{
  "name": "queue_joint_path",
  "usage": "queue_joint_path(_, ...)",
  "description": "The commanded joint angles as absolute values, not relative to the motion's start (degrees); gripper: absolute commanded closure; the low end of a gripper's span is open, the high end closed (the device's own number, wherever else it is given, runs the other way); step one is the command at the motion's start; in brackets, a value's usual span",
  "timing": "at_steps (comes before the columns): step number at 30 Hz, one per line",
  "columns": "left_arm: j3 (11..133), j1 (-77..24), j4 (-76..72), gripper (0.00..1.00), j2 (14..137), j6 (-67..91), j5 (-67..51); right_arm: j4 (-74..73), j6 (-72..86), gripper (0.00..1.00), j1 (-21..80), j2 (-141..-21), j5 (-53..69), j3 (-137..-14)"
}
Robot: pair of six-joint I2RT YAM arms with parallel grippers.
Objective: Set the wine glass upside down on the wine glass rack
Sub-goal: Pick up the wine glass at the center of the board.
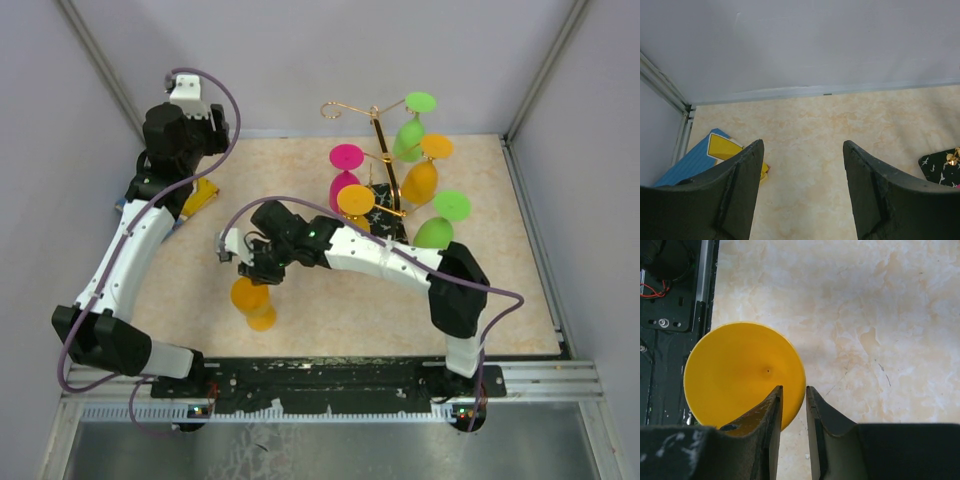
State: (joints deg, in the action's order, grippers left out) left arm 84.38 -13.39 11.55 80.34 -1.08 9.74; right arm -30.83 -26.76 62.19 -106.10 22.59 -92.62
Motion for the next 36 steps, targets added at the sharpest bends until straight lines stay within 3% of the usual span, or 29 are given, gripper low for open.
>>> queue_joint_path(1,85.4,-13.4,10.1,0.29,79.5,-1.0,8.7,-27.7,-25.3,0.77,62.3,-106.7,23.8,-93.3)
queue_joint_path(8,85.4,-13.4,10.3,0.29,79.4,-1.1,8.4,-26.8,-24.1,1.00,62.4,-106.8,21.8,-92.7)
queue_joint_path(16,90.1,-13.4,11.0,0.28,80.9,-0.1,7.2,-22.7,-19.4,1.00,61.4,-102.9,15.6,-92.3)
queue_joint_path(24,100.7,-11.9,14.4,0.27,84.9,5.8,8.0,-16.6,-10.3,1.00,53.4,-91.3,9.4,-92.0)
queue_joint_path(36,94.0,-11.2,8.5,0.27,77.5,18.5,4.2,11.3,-10.4,1.00,48.3,-81.9,-8.3,-86.6)
